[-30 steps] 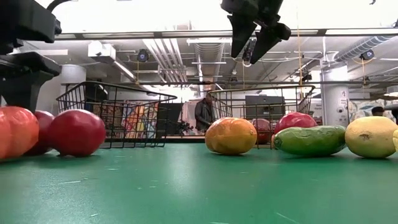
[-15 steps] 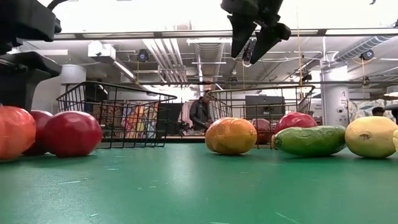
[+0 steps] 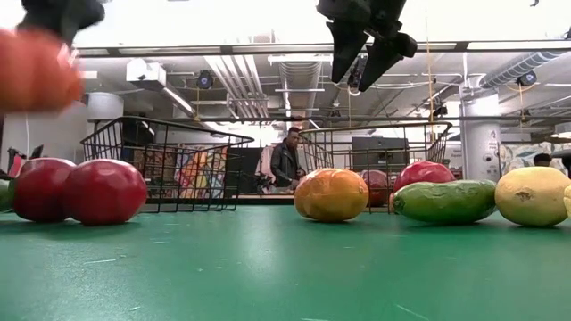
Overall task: Sort produce into baskets
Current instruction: Put the orange pumpkin into the black wire basket
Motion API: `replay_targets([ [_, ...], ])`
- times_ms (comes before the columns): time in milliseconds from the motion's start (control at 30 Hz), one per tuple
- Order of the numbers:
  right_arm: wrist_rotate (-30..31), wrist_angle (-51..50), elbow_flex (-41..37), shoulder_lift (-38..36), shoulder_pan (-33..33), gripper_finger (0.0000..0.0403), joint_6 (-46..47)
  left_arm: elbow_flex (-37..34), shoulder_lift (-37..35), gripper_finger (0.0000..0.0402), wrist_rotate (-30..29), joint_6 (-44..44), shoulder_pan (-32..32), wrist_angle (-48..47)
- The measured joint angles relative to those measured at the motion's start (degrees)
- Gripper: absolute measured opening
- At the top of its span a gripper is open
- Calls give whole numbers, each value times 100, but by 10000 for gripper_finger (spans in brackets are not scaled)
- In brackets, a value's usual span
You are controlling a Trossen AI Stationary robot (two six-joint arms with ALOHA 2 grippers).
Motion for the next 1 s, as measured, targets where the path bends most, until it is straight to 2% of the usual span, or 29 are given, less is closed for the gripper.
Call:
replay_targets([
  [167, 0, 2, 2, 0, 0, 329, -7, 987, -39, 324, -1387, 154, 168, -1354],
  [300, 0, 2, 1, 0, 0, 325, -42, 1405, -161, 323, -2238, 243, 608, -2157],
  [433, 0, 34, 0, 0, 0, 327, -79, 1330, -507, 323, -2468, 815, 1462, -2080],
  [567, -2, 183, 1, 0, 0, 329, -174, 964, -934, 323, -2443, 1410, 2680, -1897],
  [600, 0, 201, 0, 0, 0, 328, -193, 840, -1053, 323, -2366, 1619, 3026, -1760],
  [667, -2, 294, 0, 0, 0, 327, -239, 529, -1303, 323, -1843, 2122, 3797, -1281],
  [800, -2, 294, 0, 0, 0, 325, -252, -246, -1722, 323, -10, 3269, 5446, 3],
  [867, -2, 294, 1, 0, 0, 325, -256, -542, -1792, 323, 681, 3665, 6214, 434],
  [1000, -2, 293, 0, 0, 0, 325, -261, -867, -1594, 323, 1244, 3785, 7479, 628],
])
